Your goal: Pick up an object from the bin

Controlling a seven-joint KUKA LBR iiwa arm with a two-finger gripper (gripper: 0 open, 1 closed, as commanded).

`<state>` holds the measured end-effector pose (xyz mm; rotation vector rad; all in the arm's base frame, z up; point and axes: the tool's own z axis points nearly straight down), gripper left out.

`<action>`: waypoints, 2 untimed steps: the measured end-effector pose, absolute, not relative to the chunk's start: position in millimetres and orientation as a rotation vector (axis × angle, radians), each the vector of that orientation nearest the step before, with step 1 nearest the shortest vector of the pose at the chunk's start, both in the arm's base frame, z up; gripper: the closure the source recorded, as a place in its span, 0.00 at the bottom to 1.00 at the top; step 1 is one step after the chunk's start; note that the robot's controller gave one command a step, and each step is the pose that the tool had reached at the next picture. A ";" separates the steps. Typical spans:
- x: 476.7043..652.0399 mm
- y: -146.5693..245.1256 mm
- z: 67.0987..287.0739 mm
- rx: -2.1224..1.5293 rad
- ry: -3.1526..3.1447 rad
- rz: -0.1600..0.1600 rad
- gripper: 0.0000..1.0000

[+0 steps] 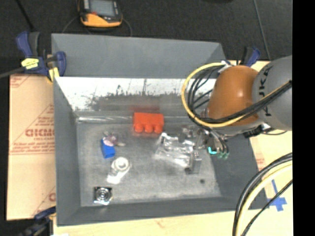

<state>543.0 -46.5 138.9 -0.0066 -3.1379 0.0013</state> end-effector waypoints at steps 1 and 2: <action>572.5 -27.5 150.9 -0.150 -3.145 -0.002 0.00; 574.9 -34.3 117.1 -0.253 -3.132 -0.002 0.00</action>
Offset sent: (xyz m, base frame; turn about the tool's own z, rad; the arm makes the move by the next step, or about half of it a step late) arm 0.0274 0.0187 0.0108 0.0941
